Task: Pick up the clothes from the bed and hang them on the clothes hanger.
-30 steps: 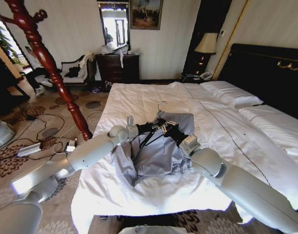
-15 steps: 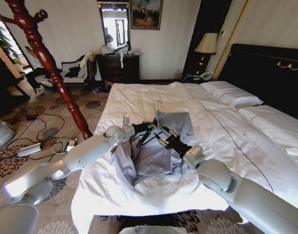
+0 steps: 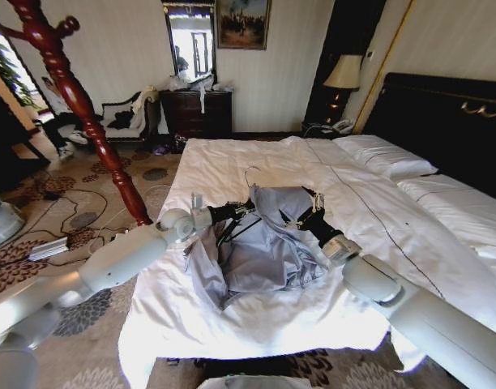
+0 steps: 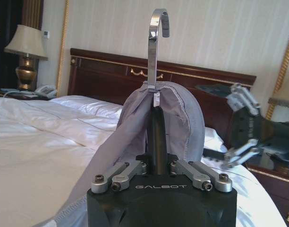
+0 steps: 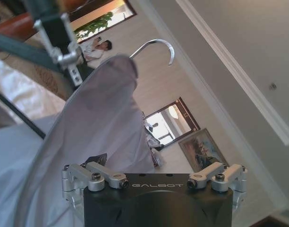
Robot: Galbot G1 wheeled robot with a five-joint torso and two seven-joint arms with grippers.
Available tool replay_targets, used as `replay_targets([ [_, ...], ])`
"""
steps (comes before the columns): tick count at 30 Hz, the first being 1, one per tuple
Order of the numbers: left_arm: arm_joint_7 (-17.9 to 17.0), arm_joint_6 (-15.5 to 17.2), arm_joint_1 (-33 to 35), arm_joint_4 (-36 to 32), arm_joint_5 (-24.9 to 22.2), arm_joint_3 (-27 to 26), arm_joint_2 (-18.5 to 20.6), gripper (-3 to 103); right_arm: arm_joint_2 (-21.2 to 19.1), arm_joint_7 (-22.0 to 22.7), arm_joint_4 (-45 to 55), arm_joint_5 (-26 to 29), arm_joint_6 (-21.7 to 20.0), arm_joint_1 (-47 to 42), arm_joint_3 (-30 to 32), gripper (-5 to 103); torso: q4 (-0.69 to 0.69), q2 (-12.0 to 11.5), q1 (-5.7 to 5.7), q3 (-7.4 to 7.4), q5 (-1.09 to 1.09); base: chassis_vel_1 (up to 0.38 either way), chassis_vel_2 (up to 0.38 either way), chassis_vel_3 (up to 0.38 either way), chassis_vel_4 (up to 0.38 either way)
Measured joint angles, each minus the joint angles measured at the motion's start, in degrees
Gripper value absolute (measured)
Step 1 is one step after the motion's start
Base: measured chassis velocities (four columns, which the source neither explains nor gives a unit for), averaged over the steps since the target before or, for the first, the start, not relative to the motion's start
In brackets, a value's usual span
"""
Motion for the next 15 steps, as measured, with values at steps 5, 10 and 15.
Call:
replay_targets([
  [5,-0.22,0.22,-0.91,-2.17,-0.01,1.58,1.67,15,-0.17,-1.26,-1.44,-5.52,0.94,0.81,-0.41,100,-0.01,0.0,0.0,0.0,0.0,0.0,0.0,0.0,0.0],
  [10,-0.3,0.45,-2.08,-4.3,-0.13,3.34,2.85,15,-0.56,-1.99,-3.18,-8.56,1.87,1.49,-0.95,100,0.0,0.0,0.0,0.0,0.0,0.0,0.0,0.0,0.0],
  [15,-0.84,0.66,-3.19,-5.45,-0.46,4.86,2.43,15,-0.08,-2.57,-4.87,-10.08,1.99,2.2,-1.93,100,0.0,0.0,0.0,0.0,0.0,0.0,0.0,0.0,0.0],
])
